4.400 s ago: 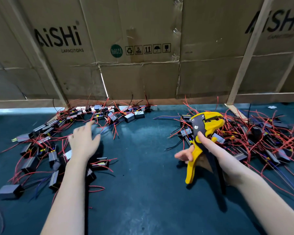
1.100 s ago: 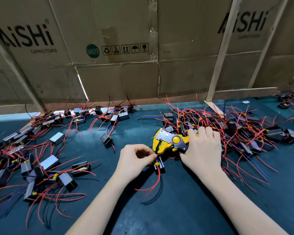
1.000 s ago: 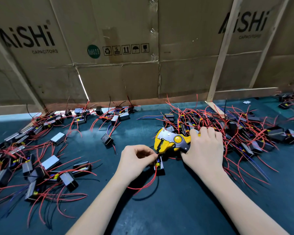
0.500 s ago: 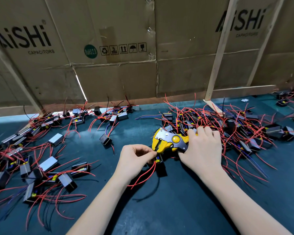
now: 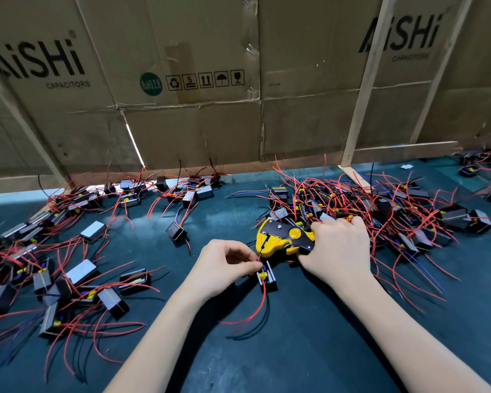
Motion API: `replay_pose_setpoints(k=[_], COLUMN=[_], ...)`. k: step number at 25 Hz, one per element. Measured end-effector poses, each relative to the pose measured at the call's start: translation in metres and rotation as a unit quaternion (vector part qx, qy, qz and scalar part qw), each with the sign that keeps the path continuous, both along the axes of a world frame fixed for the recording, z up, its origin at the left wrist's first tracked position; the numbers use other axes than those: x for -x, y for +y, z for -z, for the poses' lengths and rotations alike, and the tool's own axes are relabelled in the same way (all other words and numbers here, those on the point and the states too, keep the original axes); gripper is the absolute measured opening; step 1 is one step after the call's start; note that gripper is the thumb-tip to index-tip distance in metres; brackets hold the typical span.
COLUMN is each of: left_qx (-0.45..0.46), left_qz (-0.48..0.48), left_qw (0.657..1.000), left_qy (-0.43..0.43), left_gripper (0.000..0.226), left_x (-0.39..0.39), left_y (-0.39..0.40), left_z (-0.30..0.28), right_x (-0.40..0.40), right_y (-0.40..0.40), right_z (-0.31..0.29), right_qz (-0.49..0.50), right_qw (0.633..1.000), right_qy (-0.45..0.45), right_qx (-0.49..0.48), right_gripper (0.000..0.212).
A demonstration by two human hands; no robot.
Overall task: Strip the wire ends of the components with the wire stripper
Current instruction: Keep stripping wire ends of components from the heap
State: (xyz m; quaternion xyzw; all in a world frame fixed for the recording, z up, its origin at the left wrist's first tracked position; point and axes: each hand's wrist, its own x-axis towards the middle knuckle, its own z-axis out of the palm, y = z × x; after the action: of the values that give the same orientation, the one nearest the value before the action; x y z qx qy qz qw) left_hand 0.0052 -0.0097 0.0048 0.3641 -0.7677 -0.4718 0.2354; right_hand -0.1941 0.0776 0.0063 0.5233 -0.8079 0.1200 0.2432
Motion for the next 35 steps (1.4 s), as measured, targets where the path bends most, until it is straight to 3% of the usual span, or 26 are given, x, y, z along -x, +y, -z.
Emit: replay_pose_setpoints(k=[20,25,35], left_qx=[-0.019,-0.022,0.014], left_qz=[-0.041,-0.026,0.01], left_qw=[0.999,0.999,1.0], left_qy=[0.002,0.002,0.005], left_gripper=[0.013,0.011,0.009], left_x=[0.004,0.004,-0.007], left_y=[0.005,0.004,-0.004], left_z=[-0.001,0.0,0.001], right_x=[0.0,0.006,0.008], right_y=[-0.001,-0.003,-0.005], right_z=[-0.002,-0.003,0.001], right_qz=[-0.034,-0.049,-0.03], right_qw=[0.999,0.998,0.999], right_qy=[0.035,0.031,0.003], right_qx=[0.016,-0.022,0.023], right_gripper=[0.04,0.034,0.045])
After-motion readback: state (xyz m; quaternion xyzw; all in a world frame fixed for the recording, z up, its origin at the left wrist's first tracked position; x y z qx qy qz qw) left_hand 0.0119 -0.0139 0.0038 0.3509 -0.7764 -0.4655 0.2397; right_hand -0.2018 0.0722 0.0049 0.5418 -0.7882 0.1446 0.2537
